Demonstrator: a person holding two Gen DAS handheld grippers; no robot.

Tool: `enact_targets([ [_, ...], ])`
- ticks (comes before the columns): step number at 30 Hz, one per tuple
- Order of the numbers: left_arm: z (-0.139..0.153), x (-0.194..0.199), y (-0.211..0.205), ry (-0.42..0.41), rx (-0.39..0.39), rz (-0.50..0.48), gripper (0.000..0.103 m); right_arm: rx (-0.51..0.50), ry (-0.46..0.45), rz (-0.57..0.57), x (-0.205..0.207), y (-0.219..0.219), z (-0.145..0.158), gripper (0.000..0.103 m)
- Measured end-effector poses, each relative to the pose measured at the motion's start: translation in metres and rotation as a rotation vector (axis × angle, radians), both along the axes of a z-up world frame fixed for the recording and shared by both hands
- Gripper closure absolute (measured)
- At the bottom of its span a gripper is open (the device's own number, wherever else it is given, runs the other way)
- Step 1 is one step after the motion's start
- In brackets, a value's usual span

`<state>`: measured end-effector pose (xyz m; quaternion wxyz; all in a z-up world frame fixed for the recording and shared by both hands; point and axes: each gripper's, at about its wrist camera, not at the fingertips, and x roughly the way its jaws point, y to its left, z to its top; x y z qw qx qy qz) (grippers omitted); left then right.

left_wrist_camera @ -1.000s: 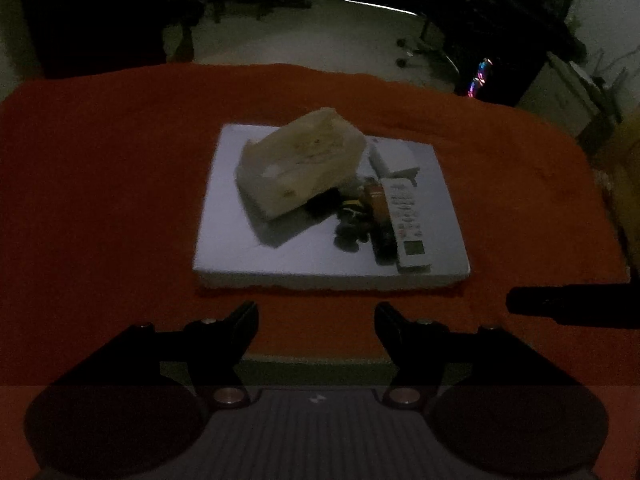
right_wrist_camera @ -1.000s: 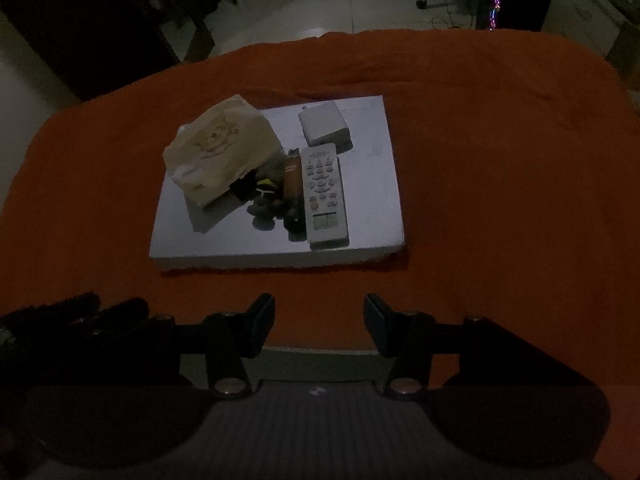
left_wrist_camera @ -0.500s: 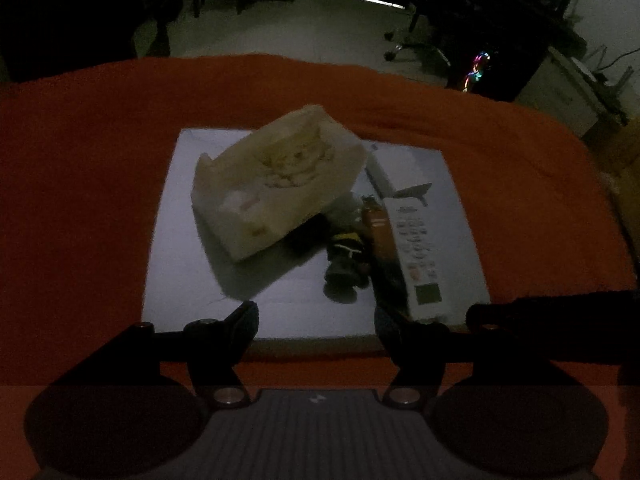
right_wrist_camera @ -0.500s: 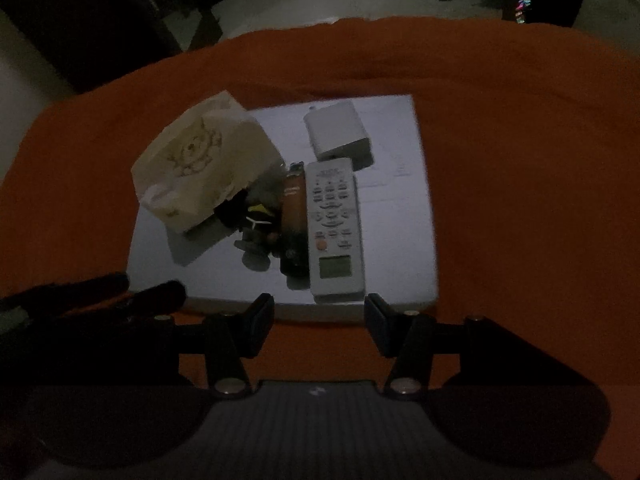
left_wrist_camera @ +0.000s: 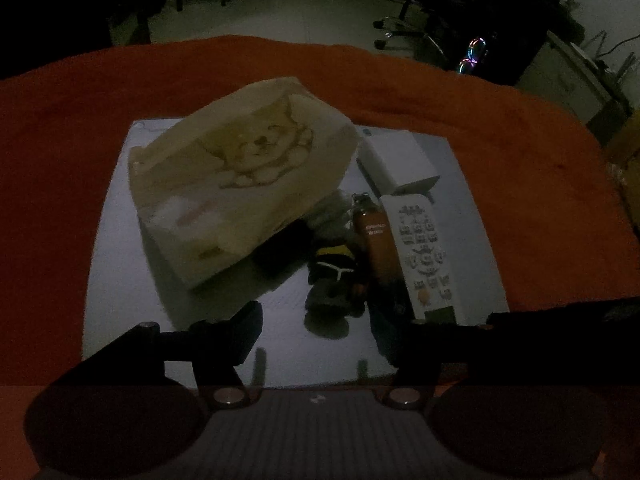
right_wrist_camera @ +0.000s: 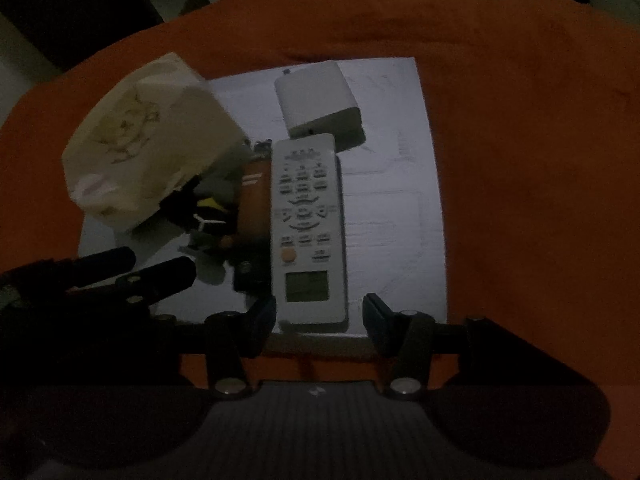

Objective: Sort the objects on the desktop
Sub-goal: 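Move both tools back over the white board, then grasp the yellow-and-black figurine with the left tool while the right tool grasps the white remote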

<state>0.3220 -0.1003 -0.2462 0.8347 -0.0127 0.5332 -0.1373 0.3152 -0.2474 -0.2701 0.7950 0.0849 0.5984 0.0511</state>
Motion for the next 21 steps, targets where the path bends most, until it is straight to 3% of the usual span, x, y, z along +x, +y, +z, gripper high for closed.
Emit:
enact_targets([
  [11, -0.02, 0.013, 0.002, 0.032, -0.044, 0.047, 0.047, 0.058, 0.02, 0.015, 0.002, 0.001, -0.011, 0.049],
  [16, -0.026, 0.016, -0.003, 0.068, -0.052, 0.038, 0.061, 0.006, 0.007, 0.045, 0.0, 0.014, -0.015, 0.049],
  [18, -0.027, 0.015, -0.006, 0.072, -0.05, 0.019, 0.075, -0.008, -0.001, 0.055, 0.0, 0.018, -0.017, 0.049],
  [21, -0.027, 0.014, -0.01, 0.075, -0.042, 0.009, 0.077, -0.03, -0.009, 0.064, 0.0, 0.02, -0.017, 0.054],
])
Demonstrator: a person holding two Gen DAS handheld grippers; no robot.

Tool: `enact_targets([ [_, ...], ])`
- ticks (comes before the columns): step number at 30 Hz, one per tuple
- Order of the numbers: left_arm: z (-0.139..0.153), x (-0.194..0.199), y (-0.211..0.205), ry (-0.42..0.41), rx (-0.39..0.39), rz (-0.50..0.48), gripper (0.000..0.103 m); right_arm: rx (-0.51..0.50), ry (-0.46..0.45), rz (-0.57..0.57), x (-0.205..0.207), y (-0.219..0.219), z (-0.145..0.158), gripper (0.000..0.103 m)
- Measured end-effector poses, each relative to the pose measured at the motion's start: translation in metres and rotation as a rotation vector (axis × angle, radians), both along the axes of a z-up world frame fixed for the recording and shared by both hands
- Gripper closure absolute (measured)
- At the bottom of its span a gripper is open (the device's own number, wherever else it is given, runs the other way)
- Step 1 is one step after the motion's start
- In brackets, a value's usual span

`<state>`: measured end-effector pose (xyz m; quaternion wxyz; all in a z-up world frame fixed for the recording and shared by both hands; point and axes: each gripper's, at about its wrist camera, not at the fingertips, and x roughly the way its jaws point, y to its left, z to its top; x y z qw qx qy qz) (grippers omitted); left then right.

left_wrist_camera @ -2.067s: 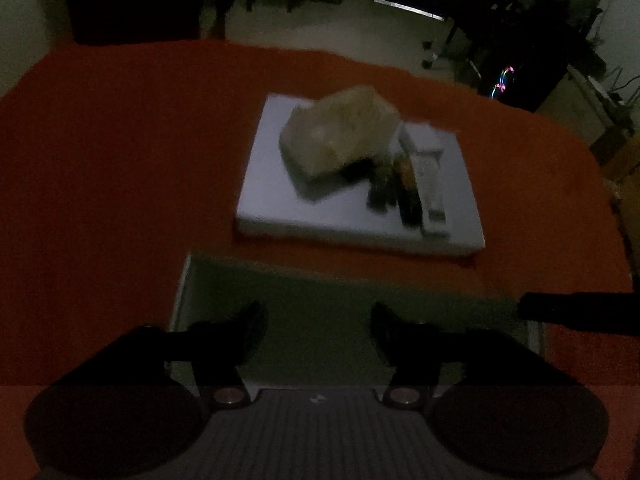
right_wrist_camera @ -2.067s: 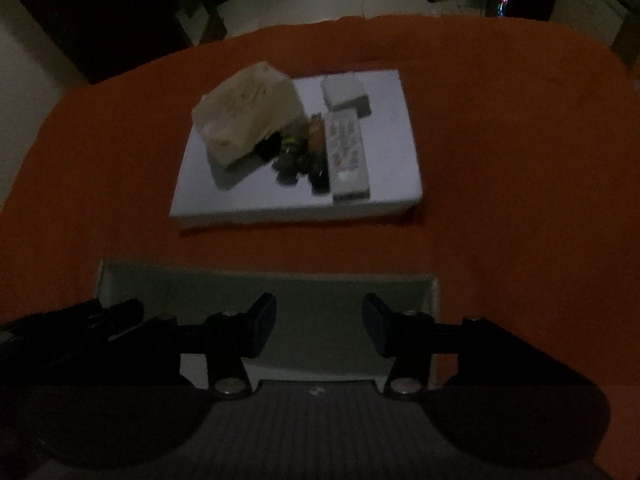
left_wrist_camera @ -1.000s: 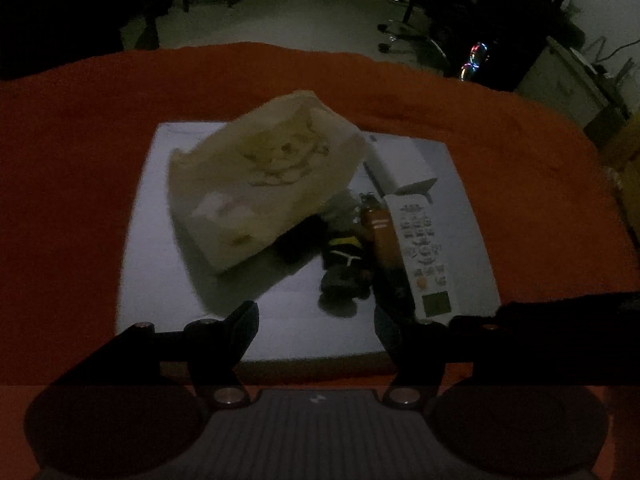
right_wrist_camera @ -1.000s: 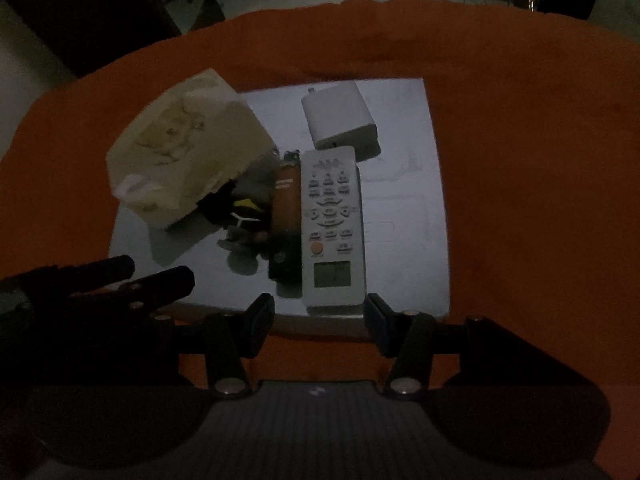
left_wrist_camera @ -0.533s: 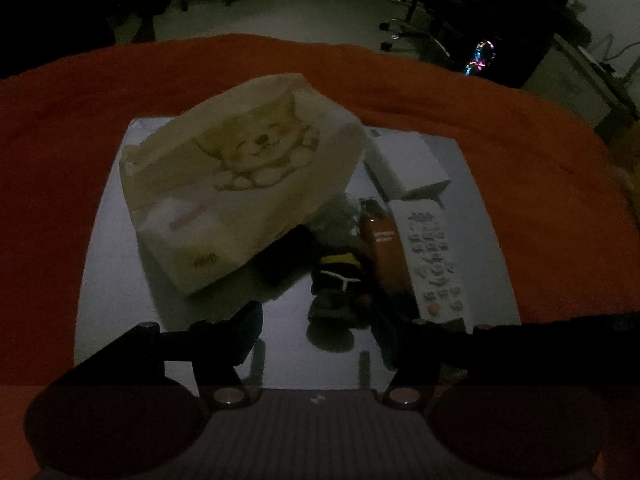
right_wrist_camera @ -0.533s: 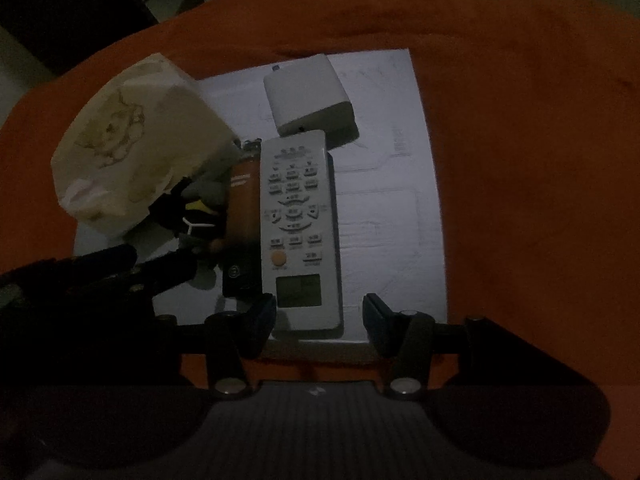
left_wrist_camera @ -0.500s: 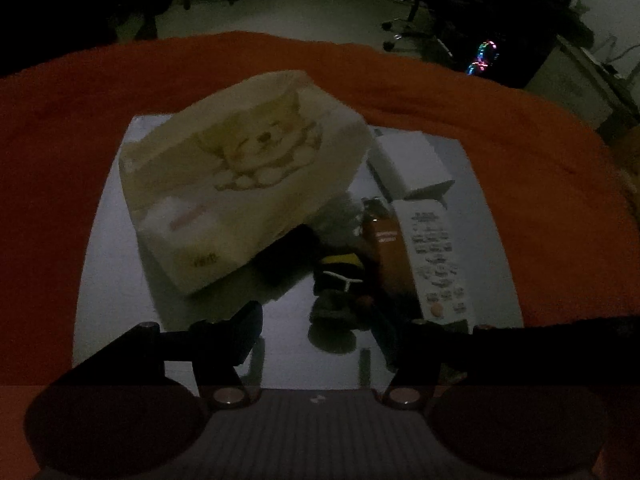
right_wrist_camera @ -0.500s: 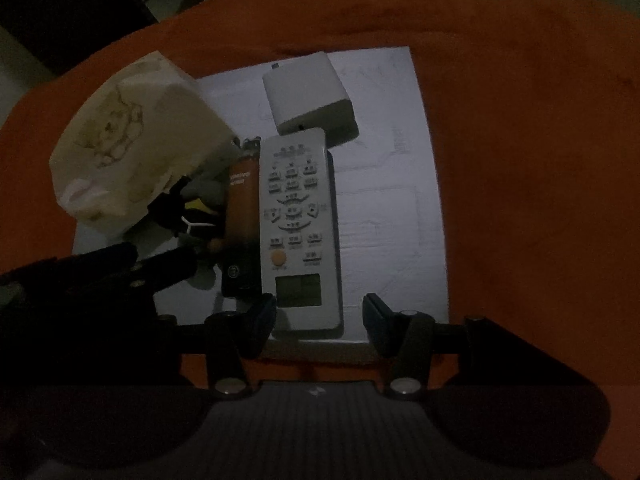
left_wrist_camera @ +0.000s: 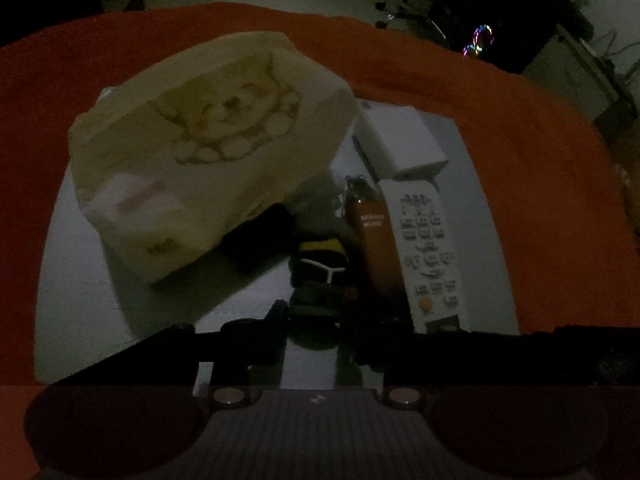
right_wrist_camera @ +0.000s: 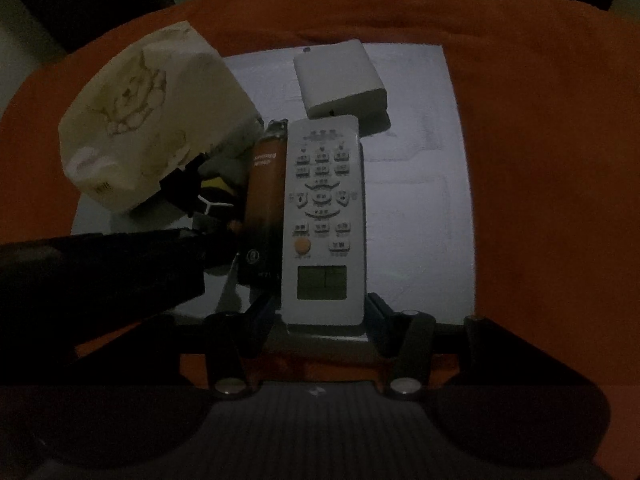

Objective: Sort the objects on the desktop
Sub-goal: 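Grasp the yellow-and-black figurine with the left tool while the right tool grasps the white remote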

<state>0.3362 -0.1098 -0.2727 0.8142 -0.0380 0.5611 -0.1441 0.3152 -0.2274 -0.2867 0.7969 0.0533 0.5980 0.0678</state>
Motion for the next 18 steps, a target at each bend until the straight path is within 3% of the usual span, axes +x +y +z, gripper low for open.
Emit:
enact_targets([
  [10, 0.005, -0.006, 0.015, 0.026, -0.017, 0.015, 0.077, 0.014, 0.028, -0.004, -0.007, -0.015, 0.002, 0.054],
  [16, 0.013, -0.014, 0.032, 0.05, 0.037, -0.006, 0.076, 0.03, 0.056, -0.041, -0.004, -0.021, 0.002, 0.053],
  [18, 0.016, -0.014, 0.034, 0.032, 0.05, -0.009, 0.07, 0.035, 0.059, -0.065, 0.0, -0.022, 0.003, 0.046],
])
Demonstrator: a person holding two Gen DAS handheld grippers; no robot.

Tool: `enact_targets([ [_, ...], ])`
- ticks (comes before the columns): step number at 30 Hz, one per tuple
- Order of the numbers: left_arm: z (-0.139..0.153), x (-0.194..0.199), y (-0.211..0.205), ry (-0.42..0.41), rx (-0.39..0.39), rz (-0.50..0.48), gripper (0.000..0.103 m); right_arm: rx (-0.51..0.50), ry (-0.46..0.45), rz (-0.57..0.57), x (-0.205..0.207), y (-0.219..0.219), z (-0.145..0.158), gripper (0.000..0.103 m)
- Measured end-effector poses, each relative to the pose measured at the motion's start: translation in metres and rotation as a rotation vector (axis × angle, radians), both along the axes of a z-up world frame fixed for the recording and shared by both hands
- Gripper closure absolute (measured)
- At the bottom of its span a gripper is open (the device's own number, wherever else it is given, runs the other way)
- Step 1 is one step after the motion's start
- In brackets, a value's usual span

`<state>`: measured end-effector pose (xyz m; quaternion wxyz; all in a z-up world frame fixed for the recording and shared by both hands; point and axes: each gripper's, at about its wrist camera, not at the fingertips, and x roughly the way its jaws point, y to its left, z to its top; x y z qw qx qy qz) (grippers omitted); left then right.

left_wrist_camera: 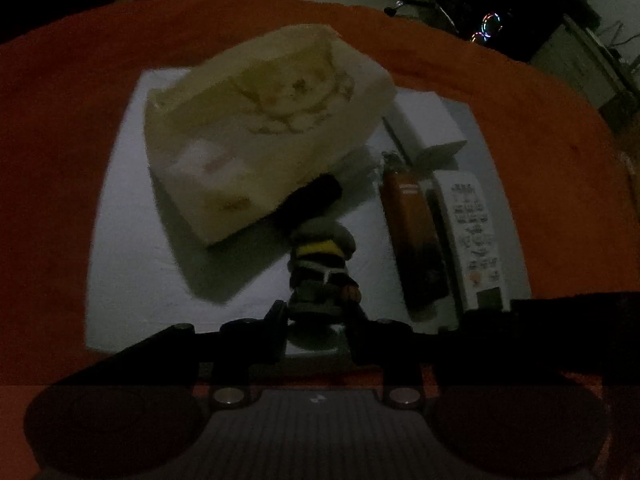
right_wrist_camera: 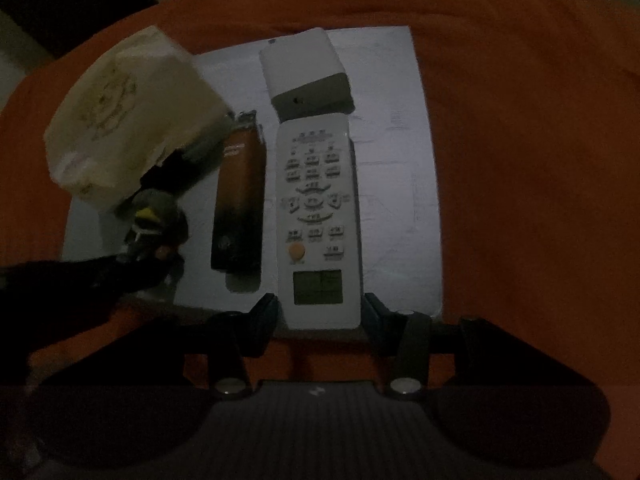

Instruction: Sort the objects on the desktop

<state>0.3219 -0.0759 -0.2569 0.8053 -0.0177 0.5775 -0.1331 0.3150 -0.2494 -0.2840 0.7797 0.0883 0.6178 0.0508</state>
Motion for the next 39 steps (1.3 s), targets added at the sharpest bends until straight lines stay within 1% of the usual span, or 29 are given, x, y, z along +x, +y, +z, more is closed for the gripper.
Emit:
enact_targets([
  [1, 0.002, 0.0, 0.0, -0.01, 0.004, 0.0, 0.067, 0.0, -0.005, -0.012, 0.001, -0.001, 0.001, 0.043],
  [2, 0.003, 0.001, 0.0, -0.018, 0.007, -0.001, 0.061, -0.003, -0.011, -0.018, 0.003, -0.001, 0.002, 0.041],
  [3, 0.004, 0.001, -0.002, -0.025, 0.009, -0.007, 0.059, -0.009, -0.015, -0.02, 0.004, -0.001, 0.003, 0.038],
  [6, 0.006, 0.004, -0.011, -0.043, 0.018, -0.034, 0.059, -0.029, -0.025, -0.019, 0.009, 0.0, 0.004, 0.037],
  [10, 0.0, 0.007, -0.023, -0.053, 0.039, -0.049, 0.058, -0.06, -0.044, -0.001, 0.016, 0.003, 0.003, 0.037],
  [15, -0.01, 0.012, -0.029, -0.055, 0.05, -0.03, 0.057, -0.054, -0.05, 0.014, 0.024, 0.005, -0.001, 0.037],
  [19, -0.016, 0.019, -0.028, -0.04, 0.047, -0.005, 0.057, -0.08, -0.068, 0.036, 0.028, 0.011, -0.003, 0.039],
  [20, -0.016, 0.019, -0.027, -0.042, 0.043, 0.001, 0.058, -0.084, -0.071, 0.038, 0.028, 0.012, -0.003, 0.041],
  [21, -0.016, 0.018, -0.026, -0.044, 0.042, 0.007, 0.068, -0.091, -0.075, 0.04, 0.028, 0.014, -0.002, 0.049],
  [22, -0.015, 0.017, -0.025, -0.046, 0.04, 0.013, 0.071, -0.097, -0.079, 0.042, 0.028, 0.015, -0.002, 0.054],
  [26, -0.008, 0.01, -0.017, -0.041, 0.018, 0.032, 0.072, -0.109, -0.073, 0.034, 0.024, 0.017, 0.002, 0.054],
  [30, 0.01, 0.003, -0.005, -0.059, -0.002, 0.05, 0.072, -0.085, -0.074, 0.004, 0.016, 0.014, 0.014, 0.054],
  [35, 0.049, -0.013, 0.011, -0.085, -0.025, 0.073, 0.072, -0.037, -0.092, -0.03, -0.002, 0.012, 0.048, 0.055],
  [36, 0.055, -0.016, 0.014, -0.09, -0.028, 0.078, 0.072, -0.034, -0.101, -0.034, -0.007, 0.013, 0.057, 0.057],
  [37, 0.062, -0.02, 0.016, -0.096, -0.028, 0.083, 0.072, -0.031, -0.109, -0.037, -0.011, 0.013, 0.064, 0.074],
  [38, 0.068, -0.026, 0.019, -0.098, -0.032, 0.088, 0.072, -0.02, -0.11, -0.04, -0.016, 0.013, 0.07, 0.082],
  [39, 0.074, -0.031, 0.022, -0.099, -0.038, 0.093, 0.072, -0.005, -0.11, -0.044, -0.02, 0.014, 0.076, 0.083],
])
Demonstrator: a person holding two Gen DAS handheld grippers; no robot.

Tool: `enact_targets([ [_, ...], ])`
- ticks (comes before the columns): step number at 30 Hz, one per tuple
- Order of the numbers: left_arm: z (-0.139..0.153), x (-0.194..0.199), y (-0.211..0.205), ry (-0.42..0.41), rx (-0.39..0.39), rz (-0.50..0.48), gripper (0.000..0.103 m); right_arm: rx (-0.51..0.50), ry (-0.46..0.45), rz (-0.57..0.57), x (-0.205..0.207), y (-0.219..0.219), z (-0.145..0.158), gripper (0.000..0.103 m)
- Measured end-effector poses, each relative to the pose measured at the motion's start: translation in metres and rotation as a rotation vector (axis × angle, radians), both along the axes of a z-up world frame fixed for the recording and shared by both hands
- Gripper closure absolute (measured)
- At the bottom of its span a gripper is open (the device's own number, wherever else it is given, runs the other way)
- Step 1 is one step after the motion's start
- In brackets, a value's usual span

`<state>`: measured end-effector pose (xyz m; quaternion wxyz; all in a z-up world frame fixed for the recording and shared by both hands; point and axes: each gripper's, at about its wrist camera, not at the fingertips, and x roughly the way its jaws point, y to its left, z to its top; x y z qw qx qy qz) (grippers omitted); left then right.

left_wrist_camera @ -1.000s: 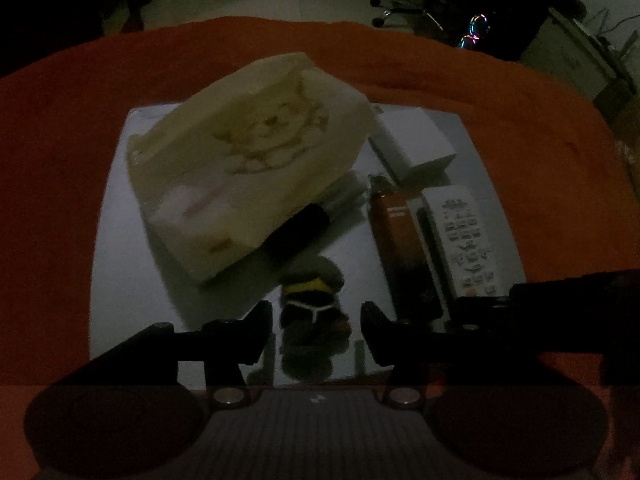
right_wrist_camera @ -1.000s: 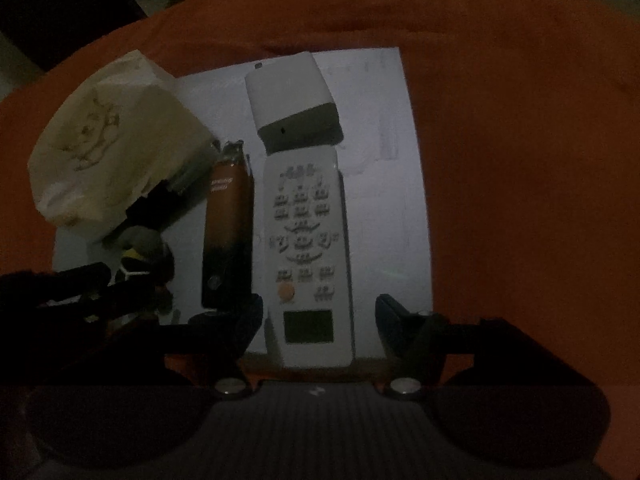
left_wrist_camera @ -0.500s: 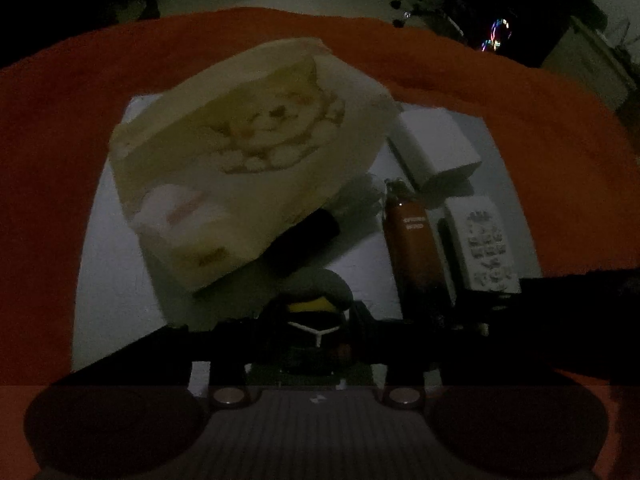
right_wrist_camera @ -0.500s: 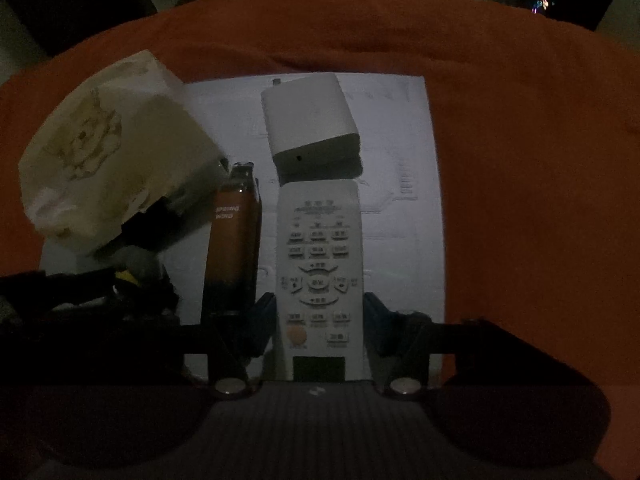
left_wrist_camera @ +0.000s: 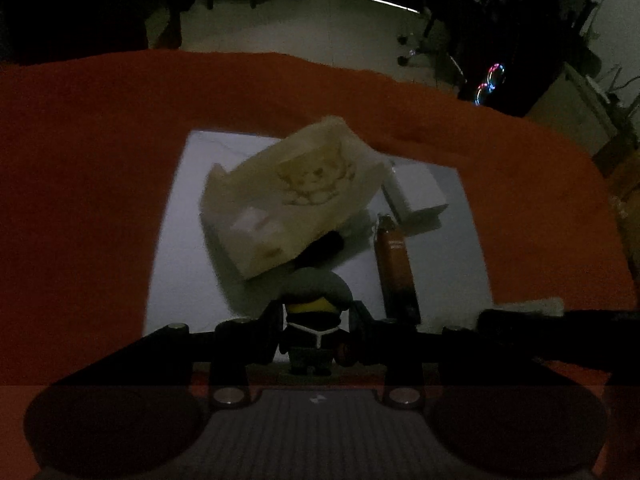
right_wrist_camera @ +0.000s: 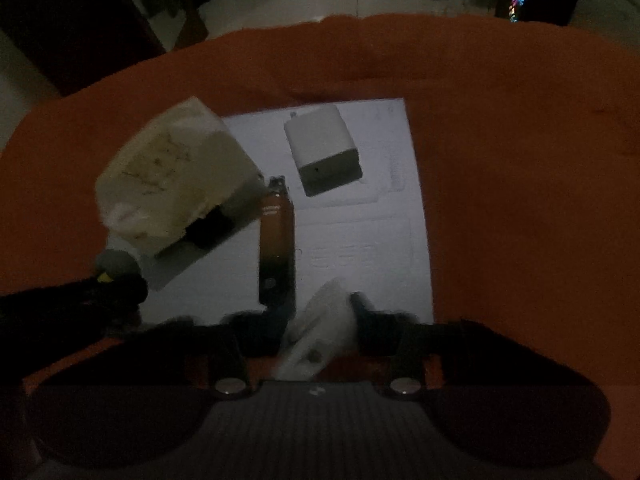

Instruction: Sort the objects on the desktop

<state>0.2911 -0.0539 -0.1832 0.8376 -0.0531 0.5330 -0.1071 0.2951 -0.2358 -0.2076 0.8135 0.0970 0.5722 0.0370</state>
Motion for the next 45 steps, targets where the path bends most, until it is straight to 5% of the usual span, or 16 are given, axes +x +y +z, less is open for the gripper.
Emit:
enact_targets([
  [6, 0.02, -0.034, 0.023, 0.008, -0.024, 0.056, 0.072, -0.018, -0.025, -0.012, -0.017, 0.004, 0.003, 0.082],
  [16, 0.01, -0.045, 0.047, 0.03, 0.005, 0.067, 0.072, -0.001, -0.028, -0.02, -0.016, -0.007, -0.002, 0.081],
  [23, 0.013, -0.054, 0.049, 0.032, 0.009, 0.05, 0.072, 0.008, 0.064, -0.01, -0.021, -0.009, -0.023, 0.078],
  [27, 0.013, -0.06, 0.051, 0.033, 0.013, 0.035, 0.072, -0.001, 0.103, 0.018, -0.026, 0.0, -0.041, 0.087],
  [31, 0.011, -0.064, 0.053, 0.04, 0.014, 0.018, 0.072, -0.09, 0.144, 0.123, -0.032, 0.019, -0.056, 0.082],
  [34, 0.008, -0.066, 0.053, 0.046, 0.014, -0.004, 0.072, -0.213, 0.168, 0.32, -0.037, 0.038, -0.061, 0.054],
  [35, 0.006, -0.067, 0.052, 0.047, 0.013, -0.015, 0.072, -0.243, 0.174, 0.391, -0.039, 0.043, -0.061, 0.051],
  [45, 0.012, -0.074, 0.057, 0.046, -0.018, -0.026, 0.072, -0.327, 0.195, 0.543, -0.03, 0.034, -0.085, 0.047],
])
